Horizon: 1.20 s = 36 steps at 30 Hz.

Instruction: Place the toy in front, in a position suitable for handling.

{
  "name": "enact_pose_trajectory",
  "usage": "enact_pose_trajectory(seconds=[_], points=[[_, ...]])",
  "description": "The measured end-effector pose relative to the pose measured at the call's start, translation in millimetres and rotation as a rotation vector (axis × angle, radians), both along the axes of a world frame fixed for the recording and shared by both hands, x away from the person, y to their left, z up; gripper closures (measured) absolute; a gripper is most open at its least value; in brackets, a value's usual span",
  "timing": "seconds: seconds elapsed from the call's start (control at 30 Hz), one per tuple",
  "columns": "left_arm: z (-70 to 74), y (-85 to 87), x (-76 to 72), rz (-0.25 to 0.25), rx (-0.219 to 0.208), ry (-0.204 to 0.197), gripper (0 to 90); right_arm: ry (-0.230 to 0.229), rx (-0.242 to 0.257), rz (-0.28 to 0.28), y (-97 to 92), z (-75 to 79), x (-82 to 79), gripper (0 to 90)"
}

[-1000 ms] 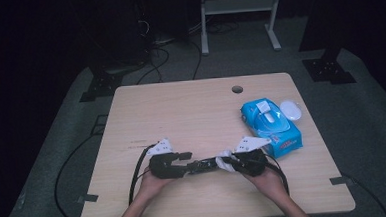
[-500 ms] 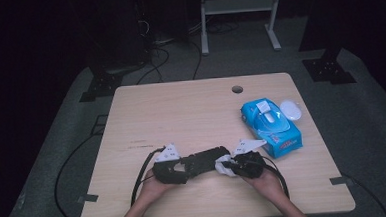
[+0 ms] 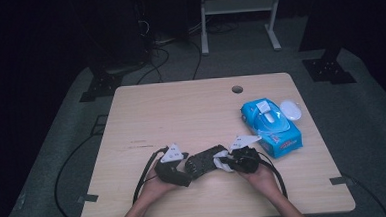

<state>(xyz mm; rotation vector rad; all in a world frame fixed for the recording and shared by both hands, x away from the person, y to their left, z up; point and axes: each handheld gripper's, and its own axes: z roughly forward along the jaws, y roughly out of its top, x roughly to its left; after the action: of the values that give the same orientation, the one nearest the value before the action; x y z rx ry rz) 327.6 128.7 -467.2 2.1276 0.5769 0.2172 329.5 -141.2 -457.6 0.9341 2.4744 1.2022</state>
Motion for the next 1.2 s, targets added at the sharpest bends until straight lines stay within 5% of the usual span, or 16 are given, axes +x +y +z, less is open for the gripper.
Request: enact_pose_trajectory(seconds=[0.23, 0.33, 0.5, 0.6, 0.8, 0.93, 1.1, 1.2], points=[[-6.1, -9.9, 1.7, -0.018, 0.047, 0.004, 17.2, -0.004, 0.003, 0.000, 2.1, -0.5, -0.6, 82.4], [-6.9, -15.3, -1.3, -0.034, 0.085, -0.033, 23.0, -0.019, 0.002, 0.011, 10.9, 0.1, -3.2, 82.4], [-6.6, -18.7, -4.2, -0.054, 0.113, -0.060, 23.5, -0.013, 0.060, 0.125, 39.1, 2.2, -11.9, 82.4], [-6.9, -17.7, -4.9, -0.063, 0.121, -0.063, 23.5, -0.049, 0.026, 0.160, 50.6, 3.8, -17.3, 82.2], [-7.2, -17.2, -5.7, -0.041, 0.097, -0.051, 22.1, -0.036, 0.010, 0.033, 21.9, 2.1, -3.8, 82.3], [-8.6, -19.2, -5.6, -0.047, 0.123, -0.051, 23.0, -0.042, 0.014, 0.025, 21.4, 0.8, -5.6, 82.3], [-7.0, -20.0, -7.3, -0.057, 0.138, -0.074, 23.8, -0.050, 0.038, 0.138, 46.8, 2.7, -19.2, 82.2], [-6.7, -17.7, -7.3, -0.059, 0.122, -0.066, 23.9, -0.079, 0.000, 0.162, 52.5, 5.6, -23.3, 82.2]])
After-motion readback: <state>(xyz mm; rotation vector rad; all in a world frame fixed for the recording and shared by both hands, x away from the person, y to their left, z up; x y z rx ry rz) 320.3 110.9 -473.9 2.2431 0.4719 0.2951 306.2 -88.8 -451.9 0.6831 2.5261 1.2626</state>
